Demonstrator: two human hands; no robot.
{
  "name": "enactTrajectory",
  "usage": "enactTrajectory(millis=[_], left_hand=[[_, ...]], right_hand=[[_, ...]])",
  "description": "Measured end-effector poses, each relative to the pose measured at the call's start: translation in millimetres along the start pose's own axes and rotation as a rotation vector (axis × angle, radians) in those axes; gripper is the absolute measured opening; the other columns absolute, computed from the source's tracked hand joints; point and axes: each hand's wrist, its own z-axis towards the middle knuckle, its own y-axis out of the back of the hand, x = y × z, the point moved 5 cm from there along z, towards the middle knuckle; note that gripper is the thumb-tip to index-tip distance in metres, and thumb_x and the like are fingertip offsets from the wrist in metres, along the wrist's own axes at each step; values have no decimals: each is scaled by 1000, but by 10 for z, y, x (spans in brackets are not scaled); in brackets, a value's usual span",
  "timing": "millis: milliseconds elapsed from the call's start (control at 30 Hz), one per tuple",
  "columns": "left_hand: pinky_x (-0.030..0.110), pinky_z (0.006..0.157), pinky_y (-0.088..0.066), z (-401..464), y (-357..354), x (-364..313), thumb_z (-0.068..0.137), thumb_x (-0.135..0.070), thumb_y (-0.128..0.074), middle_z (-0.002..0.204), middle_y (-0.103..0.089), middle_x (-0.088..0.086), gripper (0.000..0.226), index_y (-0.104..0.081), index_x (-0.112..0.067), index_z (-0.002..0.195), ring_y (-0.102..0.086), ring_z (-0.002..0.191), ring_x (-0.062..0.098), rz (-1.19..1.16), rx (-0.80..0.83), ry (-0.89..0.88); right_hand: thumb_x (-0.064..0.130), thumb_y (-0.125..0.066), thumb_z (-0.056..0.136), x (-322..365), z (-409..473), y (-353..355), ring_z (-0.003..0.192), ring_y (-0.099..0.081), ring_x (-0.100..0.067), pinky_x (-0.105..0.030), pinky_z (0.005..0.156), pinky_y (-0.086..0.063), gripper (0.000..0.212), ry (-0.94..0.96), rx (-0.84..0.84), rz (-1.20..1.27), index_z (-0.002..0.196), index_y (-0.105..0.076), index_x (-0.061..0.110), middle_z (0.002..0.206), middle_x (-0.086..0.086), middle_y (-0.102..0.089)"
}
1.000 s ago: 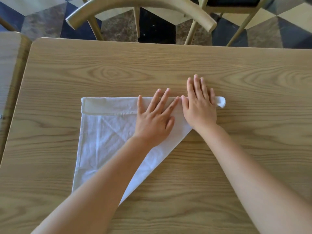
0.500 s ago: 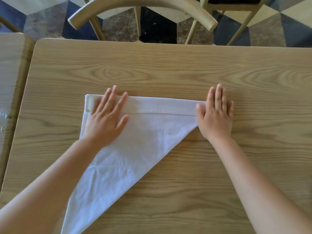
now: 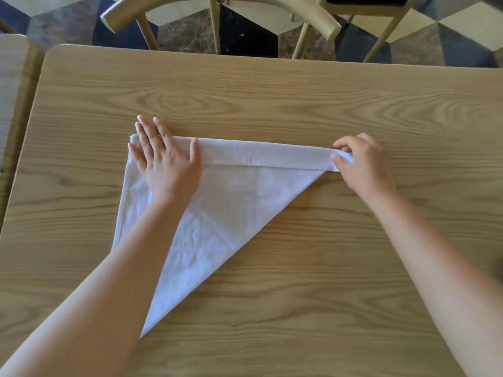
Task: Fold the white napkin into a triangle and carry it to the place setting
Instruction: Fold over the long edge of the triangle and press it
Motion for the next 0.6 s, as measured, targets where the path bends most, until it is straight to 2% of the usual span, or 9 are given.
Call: enactTrajectory(millis=[100, 200, 267, 400, 500, 600], left_hand=[[43, 117, 9, -14, -8, -4, 94, -49, -28, 157, 8, 15, 76, 1, -5, 148, 10, 145, 20, 12, -25, -39], [42, 117, 7, -33, -12, -31, 93, -52, -29, 158, 6, 14, 77, -1, -7, 149, 8, 145, 20, 41, -22, -118], [42, 118, 5, -60, -14, -65, 93, -54, -30, 158, 4, 13, 78, -2, -8, 149, 6, 146, 19, 68, -16, -192], [41, 118, 2, -180, -45, -210, 91, -55, -35, 158, 1, 12, 79, -6, -10, 150, 3, 146, 19, 82, 11, -356], [41, 118, 1, -325, -104, -343, 89, -58, -36, 159, 1, 11, 82, -6, -12, 150, 3, 146, 19, 101, 50, -448], [41, 118, -1, -554, -161, -498, 84, -66, -33, 158, -1, 12, 88, -7, -14, 150, 1, 146, 20, 105, 78, -542]], right_hand=[[5, -62, 79, -32, 23, 77, 65, -49, -18, -26, 56, -36, 7, -95, 241, 111, 81, -65, 11, 71, 0, -57], [10, -63, 82, -110, -208, 150, 61, -50, -12, -23, 55, -38, 7, -128, 380, 202, 76, -63, 13, 68, 5, -57], [9, -64, 83, -214, -469, 182, 62, -52, -12, -25, 59, -41, 12, -142, 388, 303, 73, -61, 16, 69, 4, -60], [9, -70, 80, -420, -1181, 180, 56, -49, -9, -22, 56, -39, 22, -207, 366, 496, 65, -59, 21, 62, 2, -61], [11, -72, 78, -521, -1680, 202, 53, -49, -4, -16, 53, -39, 25, -261, 306, 556, 62, -58, 25, 59, 10, -63], [12, -74, 77, -644, -2153, 196, 56, -53, -2, -14, 54, -40, 27, -307, 243, 588, 63, -59, 30, 65, 17, -66]])
